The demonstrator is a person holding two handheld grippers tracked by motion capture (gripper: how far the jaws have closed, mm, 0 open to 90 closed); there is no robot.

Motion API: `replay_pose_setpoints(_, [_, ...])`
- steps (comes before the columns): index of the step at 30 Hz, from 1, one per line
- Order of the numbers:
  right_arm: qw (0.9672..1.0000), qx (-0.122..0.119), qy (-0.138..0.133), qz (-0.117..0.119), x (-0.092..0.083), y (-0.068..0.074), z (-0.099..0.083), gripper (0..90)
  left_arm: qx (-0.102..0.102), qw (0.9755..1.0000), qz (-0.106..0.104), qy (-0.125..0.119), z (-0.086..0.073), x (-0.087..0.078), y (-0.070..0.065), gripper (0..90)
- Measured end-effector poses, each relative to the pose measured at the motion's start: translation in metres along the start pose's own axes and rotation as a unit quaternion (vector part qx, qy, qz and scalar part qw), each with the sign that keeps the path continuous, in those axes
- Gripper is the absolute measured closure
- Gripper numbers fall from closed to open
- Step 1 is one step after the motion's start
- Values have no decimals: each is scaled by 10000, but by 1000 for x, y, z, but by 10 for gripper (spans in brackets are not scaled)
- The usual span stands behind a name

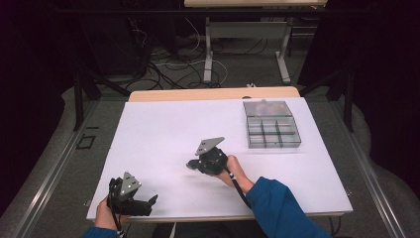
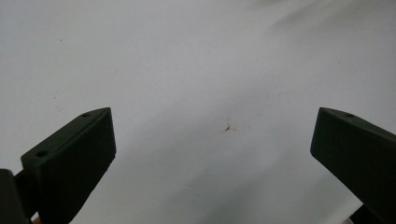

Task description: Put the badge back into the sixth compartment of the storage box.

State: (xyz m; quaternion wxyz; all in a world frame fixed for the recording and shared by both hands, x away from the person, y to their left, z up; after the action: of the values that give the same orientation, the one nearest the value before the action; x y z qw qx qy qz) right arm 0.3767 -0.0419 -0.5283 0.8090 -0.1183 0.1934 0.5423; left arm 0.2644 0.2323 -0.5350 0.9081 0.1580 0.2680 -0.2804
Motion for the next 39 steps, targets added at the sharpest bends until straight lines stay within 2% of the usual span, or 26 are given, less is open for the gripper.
replay_pose_setpoints(5, [10000,-21,-16,-47,-14,-4,-4,887,-18,10000,-24,28,0,0,-1,0])
replay_pose_setpoints(9, [9998,106,-48,-165,-24,-6,-9,886,-18,10000,-16,18,0,0,-1,0])
replay_pose_setpoints(11, [9999,69,-30,-126,-27,-9,-10,886,-36,10000,-9,13,0,0,-1,0])
replay_pose_setpoints(12, [9996,138,-25,-232,-32,-10,-13,887,-2,10000,11,-5,0,0,-1,0])
replay_pose_setpoints(15, [9993,166,-57,-316,-40,-12,-15,887,15,10000,19,-3,0,0,0,0])
replay_pose_setpoints(20, [9990,165,55,-406,-56,-15,-20,886,-2,10000,15,-36,0,0,0,0])
replay_pose_setpoints(26, [9982,209,8,-555,-70,-18,-24,886,20,10000,25,-7,1,0,0,0])
replay_pose_setpoints(33, [9979,227,26,-611,-84,-19,-28,886,3,10000,23,-29,0,0,0,0])
replay_pose_setpoints(39, [9967,260,25,-772,-104,-23,-37,886,30,10000,27,-7,1,0,0,0])
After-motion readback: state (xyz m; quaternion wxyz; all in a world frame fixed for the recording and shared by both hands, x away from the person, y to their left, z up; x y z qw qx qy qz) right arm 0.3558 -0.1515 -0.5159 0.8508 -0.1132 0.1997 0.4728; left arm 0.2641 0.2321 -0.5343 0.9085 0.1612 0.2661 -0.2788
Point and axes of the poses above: each handheld gripper's, and its own axes: x roughly forward along the jaws, z roughly out of its top, y roughly to its left, the point moved 1 cm from there along x, roughly forward along the jaws, and after that the axes turned 11 degrees about -y, right-handed, at the moved point
